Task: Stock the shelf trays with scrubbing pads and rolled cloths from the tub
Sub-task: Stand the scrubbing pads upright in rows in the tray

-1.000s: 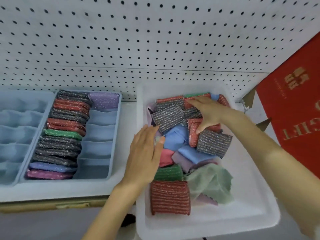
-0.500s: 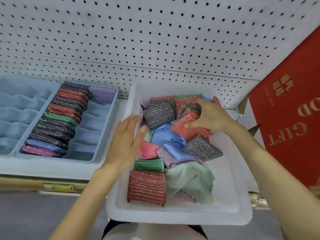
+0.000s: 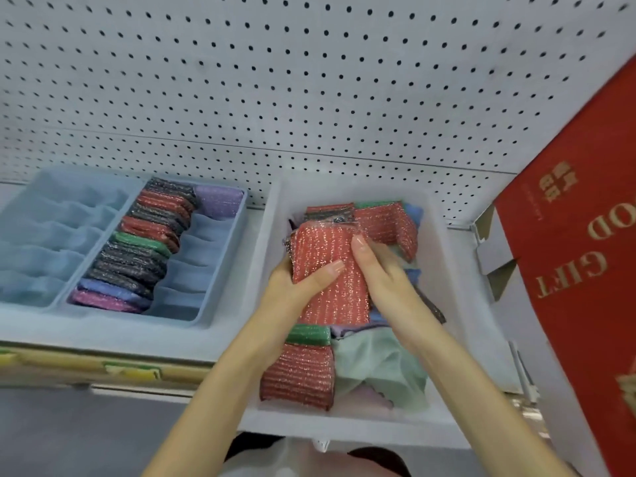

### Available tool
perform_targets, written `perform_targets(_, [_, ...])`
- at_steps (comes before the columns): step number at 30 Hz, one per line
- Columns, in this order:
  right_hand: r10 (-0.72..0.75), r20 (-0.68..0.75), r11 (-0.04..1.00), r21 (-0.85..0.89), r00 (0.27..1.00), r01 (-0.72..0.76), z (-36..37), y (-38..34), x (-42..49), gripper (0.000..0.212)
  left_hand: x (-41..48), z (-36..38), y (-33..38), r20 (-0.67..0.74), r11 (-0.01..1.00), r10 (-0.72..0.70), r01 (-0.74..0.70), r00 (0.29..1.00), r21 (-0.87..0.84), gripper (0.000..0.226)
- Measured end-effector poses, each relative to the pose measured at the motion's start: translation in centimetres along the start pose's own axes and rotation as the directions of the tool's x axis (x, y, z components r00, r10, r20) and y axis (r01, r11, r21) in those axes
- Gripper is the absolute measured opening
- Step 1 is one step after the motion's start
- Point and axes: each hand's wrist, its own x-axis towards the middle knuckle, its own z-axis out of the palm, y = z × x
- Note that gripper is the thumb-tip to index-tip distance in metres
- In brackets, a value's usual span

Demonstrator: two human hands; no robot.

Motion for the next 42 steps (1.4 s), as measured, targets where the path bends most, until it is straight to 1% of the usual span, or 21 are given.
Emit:
perform_targets(1, [-0.039, -0.012, 0.997, -0.064, 0.999, 0.038, 0.1, 0.2, 0.0, 0.045, -0.4, -0.5, -0.2, -0.004, 1.000, -0.005, 0.005, 1.000, -0.021, 0.054])
perform_targets(3, [-0.059, -0.076, 0.996, -0.075, 0.995, 0.053, -0.6, 0.4, 0.1, 0.050, -1.2, -1.5, -0.4, -0.027, 0.998, -0.028, 0.027, 0.999, -0.056, 0.054])
perform_targets(4, [-0.077, -0.124, 0.994, -0.089, 0.989, 0.066, -1.5, 0.9, 0.3, 0.039, -1.5, -2.1, -0.4, -0.046, 0.997, -0.030, 0.027, 0.998, -0.068, 0.054])
perform_targets(5, [-0.106, -0.174, 0.983, -0.169, 0.979, 0.076, -2.8, 1.8, 0.8, 0.023, -1.8, -2.7, -0.6, -0.070, 0.997, -0.026, 0.021, 0.997, -0.073, 0.055])
perform_targets(6, [-0.112, -0.203, 0.945, -0.324, 0.973, 0.041, -4.1, 3.2, 1.4, 0.013, -1.9, -3.2, -0.7, -0.099, 0.997, -0.028, 0.020, 0.995, -0.076, 0.056])
perform_targets(7, [-0.086, -0.202, 0.871, -0.491, 0.976, -0.025, -5.3, 4.7, 1.8, 0.018, -2.1, -3.7, -0.7, -0.125, 0.996, -0.034, 0.023, 0.992, -0.082, 0.057])
perform_targets(8, [-0.017, -0.181, 0.763, -0.637, 0.983, -0.104, -6.0, 6.3, 2.1, 0.031, -2.2, -4.2, -0.8, -0.149, 0.995, -0.044, 0.030, 0.988, -0.091, 0.061])
perform_targets(9, [0.063, -0.170, 0.663, -0.730, 0.983, -0.168, -6.3, 7.6, 2.1, 0.043, -2.2, -4.5, -1.0, -0.172, 0.994, -0.049, 0.032, 0.984, -0.100, 0.065])
perform_targets(11, [0.136, -0.165, 0.567, -0.796, 0.977, -0.213, -6.0, 9.3, 1.8, 0.051, -2.4, -5.0, -1.4, -0.204, 0.993, -0.049, 0.027, 0.978, -0.111, 0.073])
perform_targets(14, [0.021, -0.215, 0.537, -0.822, 0.976, -0.192, -5.3, 9.5, 1.3, 0.041, -2.7, -5.4, -1.9, -0.244, 0.992, -0.045, 0.014, 0.969, -0.126, 0.075])
perform_targets(16, [-0.034, -0.272, 0.558, -0.804, 0.962, -0.207, -5.1, 8.4, 1.2, 0.035, -2.9, -6.1, -2.0, -0.268, 0.992, -0.029, -0.005, 0.963, -0.127, 0.069])
perform_targets(17, [-0.026, -0.279, 0.597, -0.775, 0.960, -0.209, -5.1, 7.8, 1.1, 0.031, -3.0, -6.6, -2.0, -0.287, 0.992, -0.023, -0.014, 0.958, -0.127, 0.067])
perform_targets(18, [-0.002, -0.267, 0.663, -0.722, 0.964, -0.198, -4.9, 7.0, 1.0, 0.030, -3.0, -7.1, -1.8, -0.309, 0.991, -0.018, -0.024, 0.951, -0.131, 0.066])
perform_targets(20, [0.022, -0.190, 0.815, -0.566, 0.981, -0.128, -4.0, 5.1, 0.6, 0.037, -3.3, -8.4, -1.4, -0.347, 0.988, -0.004, -0.051, 0.938, -0.148, 0.063])
perform_targets(22, [-0.060, -0.141, 0.897, -0.441, 0.988, -0.008, -2.6, 3.3, 0.6, 0.044, -3.6, -10.1, -0.7, -0.378, 0.981, 0.023, -0.095, 0.926, -0.171, 0.055])
perform_targets(26, [-0.202, -0.121, 0.918, -0.368, 0.972, 0.145, 2.1, 0.4, 2.6, 0.033, -4.3, -14.8, 0.4, -0.461, 0.964, 0.044, -0.159, 0.886, -0.214, 0.050])
perform_targets(30, [-0.229, -0.192, 0.966, -0.166, 0.954, 0.198, 8.4, -2.3, 6.3, 0.028, -4.6, -20.6, 1.4, -0.451, 0.970, 0.030, -0.135, 0.892, -0.202, 0.032])
perform_targets(33, [-0.255, -0.202, 0.965, -0.116, 0.946, 0.236, 13.2, -3.6, 9.8, 0.011, -4.2, -24.4, 2.3, -0.436, 0.974, -0.006, -0.093, 0.900, -0.205, 0.041])
perform_targets(37, [-0.222, -0.181, 0.962, -0.200, 0.958, 0.186, 17.7, -2.5, 15.0, 0.027, -3.1, -28.4, 3.2, -0.408, 0.967, -0.032, -0.074, 0.912, -0.243, 0.037])
perform_targets(40, [-0.216, -0.185, 0.941, -0.301, 0.959, 0.154, 19.9, -1.7, 18.3, 0.034, -2.2, -31.5, 3.7, -0.373, 0.967, -0.063, -0.036, 0.926, -0.252, 0.052])
perform_targets(42, [-0.243, -0.247, 0.930, -0.333, 0.938, 0.153, 20.8, -1.4, 19.7, 0.032, -1.3, -33.1, 4.0, -0.332, 0.965, -0.087, -0.004, 0.939, -0.262, 0.054])
